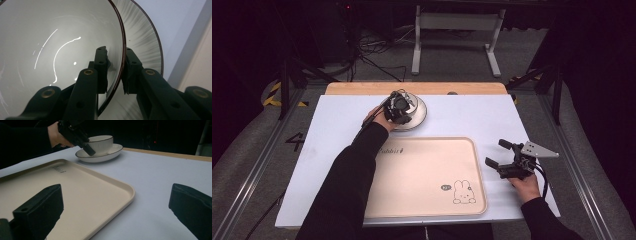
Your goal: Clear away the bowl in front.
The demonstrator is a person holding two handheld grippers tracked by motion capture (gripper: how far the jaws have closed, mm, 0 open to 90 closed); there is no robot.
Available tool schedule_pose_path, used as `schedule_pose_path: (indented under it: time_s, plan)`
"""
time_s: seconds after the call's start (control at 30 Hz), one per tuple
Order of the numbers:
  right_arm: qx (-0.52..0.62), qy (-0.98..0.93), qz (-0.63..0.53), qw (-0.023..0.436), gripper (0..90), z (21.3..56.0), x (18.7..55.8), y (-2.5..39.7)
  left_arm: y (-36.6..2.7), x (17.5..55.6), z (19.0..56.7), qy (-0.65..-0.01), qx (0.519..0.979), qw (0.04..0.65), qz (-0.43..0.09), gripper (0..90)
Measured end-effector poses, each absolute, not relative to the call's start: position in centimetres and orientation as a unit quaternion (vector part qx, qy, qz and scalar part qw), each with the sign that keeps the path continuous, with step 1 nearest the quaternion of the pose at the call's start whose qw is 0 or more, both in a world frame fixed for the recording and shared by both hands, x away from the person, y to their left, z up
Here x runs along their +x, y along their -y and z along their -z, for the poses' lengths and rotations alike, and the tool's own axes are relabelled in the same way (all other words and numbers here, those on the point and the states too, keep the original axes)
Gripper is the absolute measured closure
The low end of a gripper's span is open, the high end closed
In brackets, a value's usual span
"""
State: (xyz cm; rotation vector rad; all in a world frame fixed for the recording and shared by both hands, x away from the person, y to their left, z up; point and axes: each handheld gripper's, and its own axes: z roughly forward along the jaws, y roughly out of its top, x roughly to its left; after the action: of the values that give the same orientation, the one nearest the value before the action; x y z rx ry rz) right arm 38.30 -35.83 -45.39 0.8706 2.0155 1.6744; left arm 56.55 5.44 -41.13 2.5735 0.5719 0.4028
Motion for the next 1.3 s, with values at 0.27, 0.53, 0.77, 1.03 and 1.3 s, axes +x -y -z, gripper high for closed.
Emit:
schedule_pose_path:
  time_s: [0.27,0.53,0.77,1.03,1.3]
  plan:
    - [0.309,-0.717,-0.596,0.189,0.1,45.4,38.3,35.8,-4.9,56.2,40.9,-0.192,0.941,0.226,-0.165,82.3]
    - [0.309,-0.716,-0.597,0.188,0.1,45.4,38.3,35.9,-5.2,56.1,40.6,-0.202,0.938,0.237,-0.155,82.4]
    - [0.309,-0.716,-0.597,0.188,0.1,45.4,38.3,35.9,-5.9,55.9,39.7,-0.21,0.933,0.251,-0.15,82.1]
    - [0.311,-0.715,-0.597,0.187,0.1,45.4,38.4,35.9,-6.6,55.1,38.1,-0.206,0.928,0.273,-0.144,82.1]
    - [0.311,-0.716,-0.597,0.188,0.1,45.4,38.3,35.9,-7.5,54.2,36.8,-0.202,0.925,0.288,-0.144,82.1]
